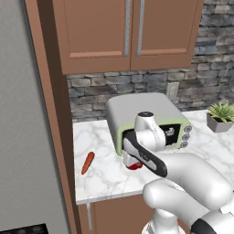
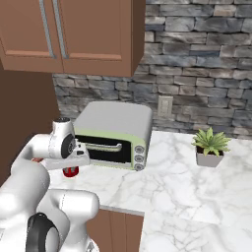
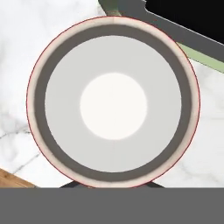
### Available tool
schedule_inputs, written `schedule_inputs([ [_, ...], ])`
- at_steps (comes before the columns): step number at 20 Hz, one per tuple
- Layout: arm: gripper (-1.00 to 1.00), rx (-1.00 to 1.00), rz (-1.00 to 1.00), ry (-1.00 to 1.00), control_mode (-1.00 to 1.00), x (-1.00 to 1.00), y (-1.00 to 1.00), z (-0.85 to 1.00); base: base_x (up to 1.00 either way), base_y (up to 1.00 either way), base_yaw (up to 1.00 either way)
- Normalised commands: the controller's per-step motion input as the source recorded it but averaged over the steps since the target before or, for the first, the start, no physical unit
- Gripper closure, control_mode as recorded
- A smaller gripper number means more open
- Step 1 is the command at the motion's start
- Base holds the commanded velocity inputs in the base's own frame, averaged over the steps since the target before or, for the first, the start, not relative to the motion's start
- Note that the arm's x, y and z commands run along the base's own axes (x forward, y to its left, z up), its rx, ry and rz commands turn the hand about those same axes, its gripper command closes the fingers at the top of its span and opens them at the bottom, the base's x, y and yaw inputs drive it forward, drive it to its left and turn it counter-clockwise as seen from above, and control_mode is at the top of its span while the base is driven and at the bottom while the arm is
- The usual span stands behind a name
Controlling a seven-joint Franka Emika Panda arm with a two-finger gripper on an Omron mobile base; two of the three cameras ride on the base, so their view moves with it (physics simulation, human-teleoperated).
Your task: Pick the mug from the counter and place it inside the microwave. Then close the microwave.
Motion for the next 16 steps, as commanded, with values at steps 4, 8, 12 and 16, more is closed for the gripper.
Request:
schedule_inputs([
  [4, 1.0, 0.01, 0.0, -0.12, -1.0, -0.37, -0.01, 0.93, 0.0, 0.0, 0.0],
  [8, 1.0, 0.0, 0.0, -0.11, -1.0, -0.45, -0.23, 0.78, 0.0, 0.0, 0.0],
  [12, 1.0, 0.0, -0.05, -0.15, -1.0, -0.39, -0.39, 0.7, 0.0, 0.0, 0.0],
  [16, 1.0, 0.02, -0.17, -0.09, -1.0, -0.39, -0.54, 0.64, 0.0, 0.0, 0.0],
])
